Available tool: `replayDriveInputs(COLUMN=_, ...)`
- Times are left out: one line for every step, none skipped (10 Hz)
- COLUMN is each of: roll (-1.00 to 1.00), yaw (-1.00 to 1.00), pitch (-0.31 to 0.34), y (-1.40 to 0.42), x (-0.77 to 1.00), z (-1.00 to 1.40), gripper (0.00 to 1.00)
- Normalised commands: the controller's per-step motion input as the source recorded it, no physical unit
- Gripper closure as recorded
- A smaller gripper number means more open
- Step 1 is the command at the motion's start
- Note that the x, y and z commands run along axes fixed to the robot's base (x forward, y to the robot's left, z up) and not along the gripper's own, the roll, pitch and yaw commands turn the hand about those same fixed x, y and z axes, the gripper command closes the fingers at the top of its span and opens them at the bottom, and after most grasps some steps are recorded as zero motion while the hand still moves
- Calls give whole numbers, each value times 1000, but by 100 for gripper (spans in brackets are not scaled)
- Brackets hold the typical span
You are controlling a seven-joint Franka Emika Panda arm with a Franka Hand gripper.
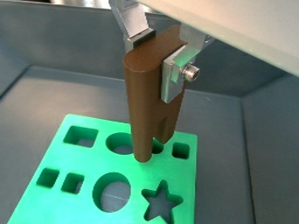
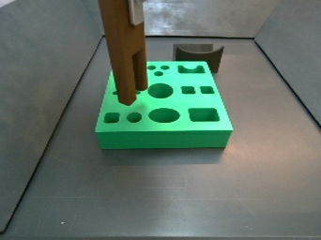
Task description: Insert the square-circle object.
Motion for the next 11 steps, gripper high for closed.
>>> replayDriveInputs(roll=-91, yaw=-723, pitch=-14, y=-203, x=-183, z=-380, gripper=100)
replayDriveInputs(roll=-156, yaw=-577, pitch=-47, y=-277, x=-294, z=-266, gripper=100)
replayDriveInputs(roll=-123, yaw=-597, pitch=-54, y=-283, x=-283, z=-211, gripper=100)
replayDriveInputs(roll=-80, yaw=-894, pitch=-61, y=-83, x=-63, z=-191, gripper=100)
replayDriveInputs(roll=-29, yaw=-1000, pitch=-60, y=0, x=0, z=-111, gripper=100)
replayDriveInputs(roll=-11, yaw=-1000, pitch=-46, y=0, x=0, z=-63, gripper=100)
replayDriveInputs(roll=-4, yaw=-1000, pitch=-43, y=0, x=0, z=-51, gripper=100)
replayDriveInputs(roll=-4, yaw=-1000, pitch=-44, y=0, x=0, z=-54, gripper=100)
replayDriveInputs(roll=-6, yaw=-1000, pitch=-41, y=0, x=0, z=-51, gripper=100)
replayDriveInputs(roll=0, yaw=-1000, pitch=-33, y=0, x=0, z=-29, gripper=100)
replayDriveInputs(roll=0, yaw=-1000, pitch=0, y=0, x=0, z=-63, gripper=100)
